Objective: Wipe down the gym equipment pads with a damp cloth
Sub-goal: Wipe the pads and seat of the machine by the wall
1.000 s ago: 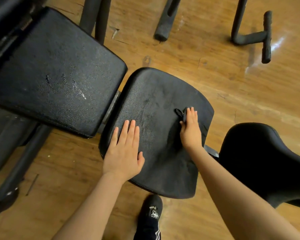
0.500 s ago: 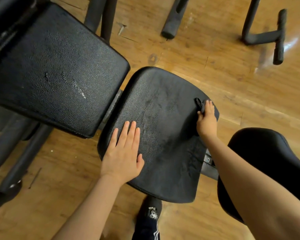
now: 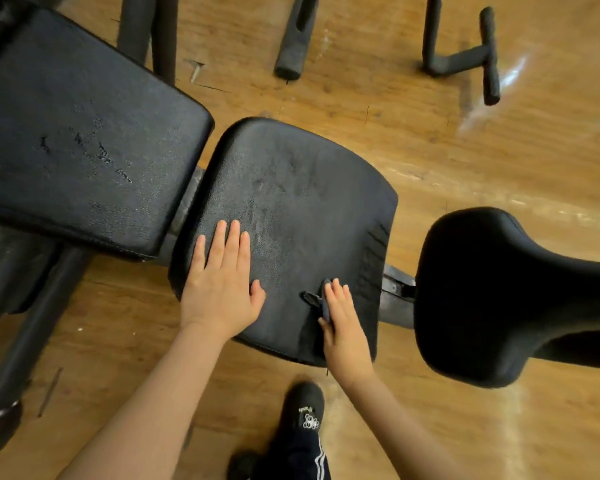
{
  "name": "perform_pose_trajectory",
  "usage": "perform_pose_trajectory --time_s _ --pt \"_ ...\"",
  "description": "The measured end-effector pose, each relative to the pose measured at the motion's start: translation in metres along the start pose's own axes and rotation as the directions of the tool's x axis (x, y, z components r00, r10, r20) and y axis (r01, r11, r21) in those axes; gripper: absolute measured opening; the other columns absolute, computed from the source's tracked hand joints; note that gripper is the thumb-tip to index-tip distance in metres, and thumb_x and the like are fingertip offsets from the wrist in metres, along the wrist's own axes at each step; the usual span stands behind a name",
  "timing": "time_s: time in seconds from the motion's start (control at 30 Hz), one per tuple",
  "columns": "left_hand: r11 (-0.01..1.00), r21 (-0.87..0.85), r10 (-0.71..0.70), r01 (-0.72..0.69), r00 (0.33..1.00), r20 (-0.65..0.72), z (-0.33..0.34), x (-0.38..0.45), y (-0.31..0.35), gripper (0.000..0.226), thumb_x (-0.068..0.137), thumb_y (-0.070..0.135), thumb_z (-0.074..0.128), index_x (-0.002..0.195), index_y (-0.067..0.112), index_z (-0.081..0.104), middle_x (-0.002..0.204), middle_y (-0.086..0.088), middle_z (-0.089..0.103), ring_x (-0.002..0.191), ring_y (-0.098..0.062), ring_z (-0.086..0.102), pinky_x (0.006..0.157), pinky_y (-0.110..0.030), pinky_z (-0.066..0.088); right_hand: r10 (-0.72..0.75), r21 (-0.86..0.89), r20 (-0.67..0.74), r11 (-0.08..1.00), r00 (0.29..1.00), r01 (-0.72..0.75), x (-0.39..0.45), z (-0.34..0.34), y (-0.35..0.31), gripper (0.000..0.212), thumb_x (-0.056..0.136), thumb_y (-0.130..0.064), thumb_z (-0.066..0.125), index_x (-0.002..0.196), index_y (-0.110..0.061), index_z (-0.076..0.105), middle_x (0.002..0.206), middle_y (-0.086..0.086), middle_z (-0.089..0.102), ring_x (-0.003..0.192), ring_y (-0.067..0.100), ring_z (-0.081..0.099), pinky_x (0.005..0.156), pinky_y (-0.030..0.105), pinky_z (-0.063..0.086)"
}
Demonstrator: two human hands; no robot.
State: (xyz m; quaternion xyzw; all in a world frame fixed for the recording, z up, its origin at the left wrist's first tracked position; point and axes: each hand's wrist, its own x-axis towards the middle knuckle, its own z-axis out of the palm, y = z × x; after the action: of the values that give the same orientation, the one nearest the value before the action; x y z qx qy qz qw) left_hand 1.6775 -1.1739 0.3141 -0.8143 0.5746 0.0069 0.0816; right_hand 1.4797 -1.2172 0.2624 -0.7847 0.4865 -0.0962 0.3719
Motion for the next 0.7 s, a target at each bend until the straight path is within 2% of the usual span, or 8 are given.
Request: perform_pose_trajectory --time_s 0.1,0.2,0.3,0.43,0.53,0.63,0.7 --pt "0.997 0.071 -0.008 0.005 0.999 0.041 -0.004 -0.003 0.002 0.076 0.088 0.043 0.041 0.149 0.002 0.020 0.157 -0.017 0.017 0.146 -0.031 0.011 0.115 -0.047 0.001 0.036 0.015 -0.002 0.999 0.999 -0.036 -0.022 0.007 -0.007 0.055 0.096 -0.008 0.044 0.146 -0.017 0.021 0.145 -0.016 0.004 0.137 0.001 -0.005 0.102 0.000 -0.003" --pt "0.997 0.070 -0.022 0.020 0.999 0.026 -0.007 -0.004 0.004 0.077 0.089 0.043 0.043 0.150 0.002 0.019 0.158 -0.016 0.015 0.147 -0.031 0.009 0.116 -0.046 0.003 0.040 0.023 -0.025 0.999 0.999 -0.040 -0.027 0.010 -0.014 0.054 0.096 -0.007 0.045 0.146 -0.014 0.024 0.150 -0.011 0.009 0.139 0.005 -0.002 0.112 0.014 0.006" --pt "0.998 0.034 -0.049 0.049 0.999 0.013 -0.009 -0.008 0.010 0.073 0.092 0.037 0.042 0.150 0.001 0.017 0.158 -0.017 0.013 0.147 -0.031 0.008 0.117 -0.046 0.003 -0.063 -0.007 0.001 0.998 0.998 0.063 -0.025 0.012 -0.022 0.054 0.094 -0.004 0.046 0.145 -0.012 0.028 0.154 0.000 0.018 0.137 0.007 -0.001 0.116 0.028 0.012" --pt "0.994 -0.041 -0.096 0.098 0.994 0.060 -0.006 -0.020 0.032 0.074 0.091 0.033 0.041 0.150 0.000 0.013 0.158 -0.020 0.007 0.147 -0.031 0.002 0.117 -0.044 0.000 -0.142 -0.022 0.024 0.990 0.990 0.142 -0.029 0.012 -0.022 0.055 0.095 -0.005 0.045 0.145 -0.014 0.027 0.149 -0.011 0.011 0.137 0.005 -0.003 0.113 0.021 0.011" --pt "0.982 -0.094 -0.163 0.166 0.986 0.034 -0.004 -0.023 0.046 0.074 0.089 0.034 0.045 0.149 -0.001 0.019 0.157 -0.021 0.012 0.147 -0.032 0.008 0.117 -0.043 0.002 -0.180 -0.013 0.057 0.983 0.982 0.181 -0.028 0.008 -0.011 0.055 0.094 -0.006 0.046 0.145 -0.016 0.027 0.147 -0.015 0.010 0.140 0.005 0.001 0.112 0.017 0.009" --pt "0.977 -0.067 -0.200 0.201 0.980 0.019 0.002 -0.022 0.051 0.074 0.090 0.038 0.044 0.148 -0.001 0.021 0.157 -0.021 0.014 0.147 -0.032 0.011 0.116 -0.044 0.003 -0.165 -0.008 0.067 0.986 0.984 0.165 -0.027 0.002 0.004 0.059 0.094 -0.007 0.048 0.144 -0.023 0.021 0.148 -0.018 0.011 0.140 0.000 -0.001 0.114 0.018 0.008" --pt "0.974 -0.069 -0.215 0.215 0.977 0.010 0.007 -0.020 0.052 0.075 0.085 0.038 0.049 0.145 -0.002 0.030 0.154 -0.023 0.024 0.144 -0.033 0.020 0.115 -0.045 0.008 -0.160 -0.004 0.066 0.987 0.985 0.161 -0.021 -0.003 0.016 0.061 0.094 -0.007 0.048 0.143 -0.025 0.018 0.148 -0.019 0.011 0.141 0.000 -0.001 0.114 0.015 0.006"
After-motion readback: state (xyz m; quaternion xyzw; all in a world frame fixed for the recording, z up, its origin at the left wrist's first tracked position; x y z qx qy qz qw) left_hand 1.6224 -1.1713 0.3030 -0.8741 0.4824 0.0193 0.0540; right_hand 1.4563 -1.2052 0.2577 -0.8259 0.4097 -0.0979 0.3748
